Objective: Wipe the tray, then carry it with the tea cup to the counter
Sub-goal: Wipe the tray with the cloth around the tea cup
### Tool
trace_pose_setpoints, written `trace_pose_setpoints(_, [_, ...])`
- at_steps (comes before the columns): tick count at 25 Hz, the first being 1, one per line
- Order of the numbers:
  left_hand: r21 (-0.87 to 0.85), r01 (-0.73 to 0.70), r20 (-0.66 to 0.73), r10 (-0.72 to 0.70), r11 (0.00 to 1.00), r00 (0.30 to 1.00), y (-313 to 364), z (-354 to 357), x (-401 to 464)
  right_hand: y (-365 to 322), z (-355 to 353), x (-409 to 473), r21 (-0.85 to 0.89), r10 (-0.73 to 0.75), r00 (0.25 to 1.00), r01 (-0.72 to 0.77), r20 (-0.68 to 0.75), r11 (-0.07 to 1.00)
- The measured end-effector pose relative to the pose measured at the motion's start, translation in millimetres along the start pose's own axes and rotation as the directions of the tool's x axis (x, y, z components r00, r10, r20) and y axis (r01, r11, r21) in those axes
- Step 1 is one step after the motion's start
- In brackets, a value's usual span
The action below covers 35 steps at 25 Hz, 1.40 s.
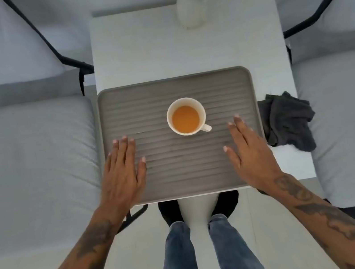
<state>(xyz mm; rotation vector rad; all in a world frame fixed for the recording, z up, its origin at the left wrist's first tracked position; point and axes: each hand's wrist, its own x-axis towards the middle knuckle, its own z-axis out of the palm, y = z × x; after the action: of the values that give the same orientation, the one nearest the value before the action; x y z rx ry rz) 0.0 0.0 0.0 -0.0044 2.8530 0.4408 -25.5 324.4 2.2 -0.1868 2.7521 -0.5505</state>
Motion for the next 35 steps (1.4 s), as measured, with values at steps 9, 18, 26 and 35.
trace_pose_setpoints(9, [0.082,0.018,0.055,-0.022,0.997,0.998,-10.9,28.0,-7.5,8.7,23.7,-0.5,-0.193,0.056,0.997,-0.047,0.044,0.980])
trace_pose_setpoints(18, [-0.221,0.065,-0.190,-0.108,0.973,0.976,29.5,-1.4,-8.5,68.7,-53.8,4.5,-0.040,0.176,0.920,-0.202,-0.351,0.979])
trace_pose_setpoints(26, [-0.497,-0.222,-0.324,0.057,0.839,0.944,175.8,6.8,-48.2,120.6,-32.3,-14.3,-0.126,0.192,0.966,-0.215,-0.175,0.968])
trace_pose_setpoints(35, [-0.663,0.003,0.193,0.167,0.749,0.967,233.9,5.3,-18.6,46.4,-138.0,-33.4,0.484,0.567,0.801,-0.425,-0.193,0.765])
